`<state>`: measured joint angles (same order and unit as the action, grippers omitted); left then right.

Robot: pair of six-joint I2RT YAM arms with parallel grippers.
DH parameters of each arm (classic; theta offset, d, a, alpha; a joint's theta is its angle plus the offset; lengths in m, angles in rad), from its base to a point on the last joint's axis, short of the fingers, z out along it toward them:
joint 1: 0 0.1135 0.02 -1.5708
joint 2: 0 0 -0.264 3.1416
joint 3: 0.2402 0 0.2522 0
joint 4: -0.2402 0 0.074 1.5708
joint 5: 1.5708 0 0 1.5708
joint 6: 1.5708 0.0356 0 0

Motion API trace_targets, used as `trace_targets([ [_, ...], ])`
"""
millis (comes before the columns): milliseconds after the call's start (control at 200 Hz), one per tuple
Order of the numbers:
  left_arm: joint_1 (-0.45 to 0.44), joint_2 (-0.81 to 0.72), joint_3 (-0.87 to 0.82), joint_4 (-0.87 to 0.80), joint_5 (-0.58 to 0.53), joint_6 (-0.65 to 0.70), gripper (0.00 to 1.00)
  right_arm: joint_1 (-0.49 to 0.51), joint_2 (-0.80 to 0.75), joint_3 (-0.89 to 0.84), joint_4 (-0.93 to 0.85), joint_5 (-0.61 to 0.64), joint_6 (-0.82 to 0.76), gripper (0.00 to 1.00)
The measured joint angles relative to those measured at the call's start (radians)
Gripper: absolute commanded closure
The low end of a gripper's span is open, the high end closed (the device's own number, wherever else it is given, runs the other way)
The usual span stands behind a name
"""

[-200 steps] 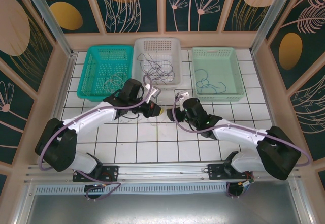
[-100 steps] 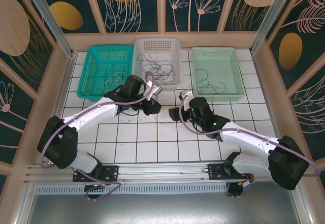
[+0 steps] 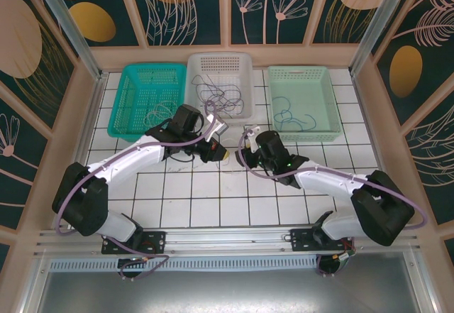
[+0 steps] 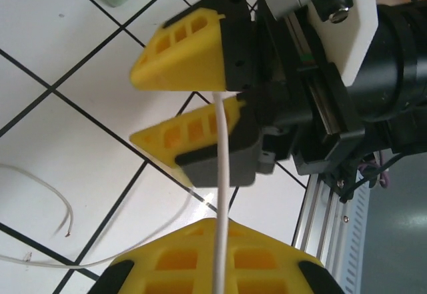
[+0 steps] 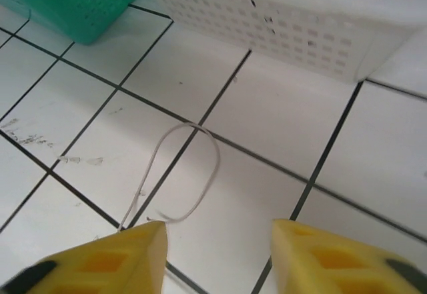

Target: Untangle the cables

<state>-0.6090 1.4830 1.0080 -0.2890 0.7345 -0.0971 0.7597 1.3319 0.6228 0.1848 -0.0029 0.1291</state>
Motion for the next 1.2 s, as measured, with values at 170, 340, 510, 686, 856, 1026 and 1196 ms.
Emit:
trace_targets([
  [170,0.000,-0.038,0.000,0.002,-0.061,-0.013,0.68,0.000,-0.014,0.027,-0.012,-0.014,0.007,1.00],
  [340,-0.001,-0.127,-0.007,0.067,-0.301,-0.079,0.15,-0.038,-0.074,0.132,-0.103,-0.027,0.023,1.00],
  [510,-0.001,-0.314,-0.100,0.205,-0.477,-0.127,0.01,-0.148,-0.107,0.281,-0.160,-0.100,0.074,1.00],
  [686,-0.001,-0.372,-0.173,0.272,-0.515,-0.134,0.02,-0.208,-0.101,0.412,-0.190,-0.218,0.147,1.00],
  [856,-0.001,-0.328,-0.200,0.303,-0.496,-0.145,0.02,-0.224,-0.040,0.608,-0.222,-0.342,0.204,1.00],
  [1026,-0.001,-0.304,-0.195,0.383,-0.473,-0.144,0.04,-0.233,0.000,0.719,-0.236,-0.415,0.257,1.00],
  [1196,-0.001,-0.304,-0.193,0.433,-0.491,-0.143,0.11,-0.233,0.021,0.751,-0.259,-0.453,0.301,1.00],
])
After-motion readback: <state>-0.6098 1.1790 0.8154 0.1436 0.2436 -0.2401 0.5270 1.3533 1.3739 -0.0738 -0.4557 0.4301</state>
